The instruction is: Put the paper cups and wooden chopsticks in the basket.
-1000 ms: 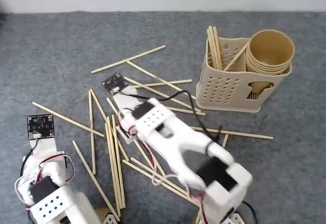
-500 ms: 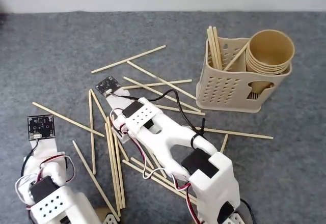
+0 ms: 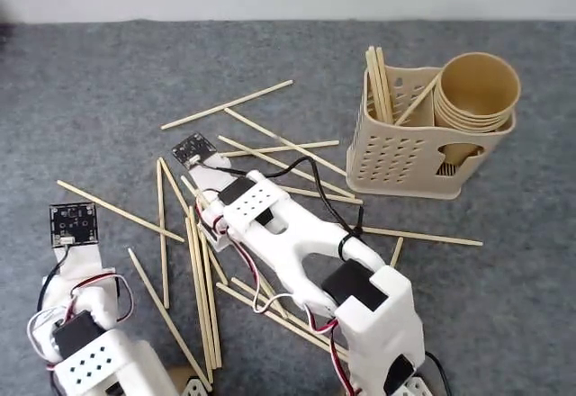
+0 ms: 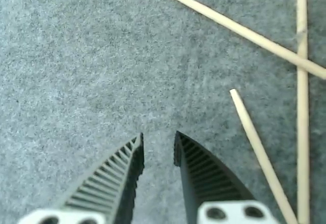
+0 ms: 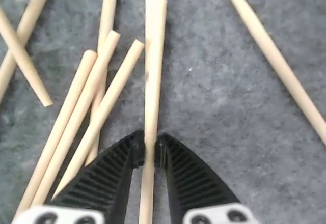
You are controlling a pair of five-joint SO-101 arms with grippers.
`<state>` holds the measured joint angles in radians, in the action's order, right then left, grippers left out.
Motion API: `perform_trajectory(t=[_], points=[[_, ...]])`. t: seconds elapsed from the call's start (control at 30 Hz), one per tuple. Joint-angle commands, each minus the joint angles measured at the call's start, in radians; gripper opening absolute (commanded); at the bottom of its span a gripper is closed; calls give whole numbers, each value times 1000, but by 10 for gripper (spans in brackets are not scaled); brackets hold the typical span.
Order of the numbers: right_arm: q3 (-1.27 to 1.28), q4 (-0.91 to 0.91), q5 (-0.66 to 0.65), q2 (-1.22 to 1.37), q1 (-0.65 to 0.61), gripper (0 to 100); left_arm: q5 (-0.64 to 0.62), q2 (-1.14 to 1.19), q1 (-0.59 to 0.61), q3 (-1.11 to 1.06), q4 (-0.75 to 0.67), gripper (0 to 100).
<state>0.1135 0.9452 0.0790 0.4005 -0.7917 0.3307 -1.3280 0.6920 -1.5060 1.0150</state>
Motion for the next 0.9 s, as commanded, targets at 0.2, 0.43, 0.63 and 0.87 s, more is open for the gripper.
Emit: perform_trajectory(t=[0.2,0.43,0.63,0.87], points=[[-15,220,-52,-401,41,9,9,-12,-18,2,-20,95],[-20,285,-172,-690,156,9,9,-12,-18,2,-20,95],[-21,272,-247,-912,303,9,9,-12,-20,-5,-23,95],[-21,84,-288,-1067,483,9,9,-12,-20,-5,-23,95]])
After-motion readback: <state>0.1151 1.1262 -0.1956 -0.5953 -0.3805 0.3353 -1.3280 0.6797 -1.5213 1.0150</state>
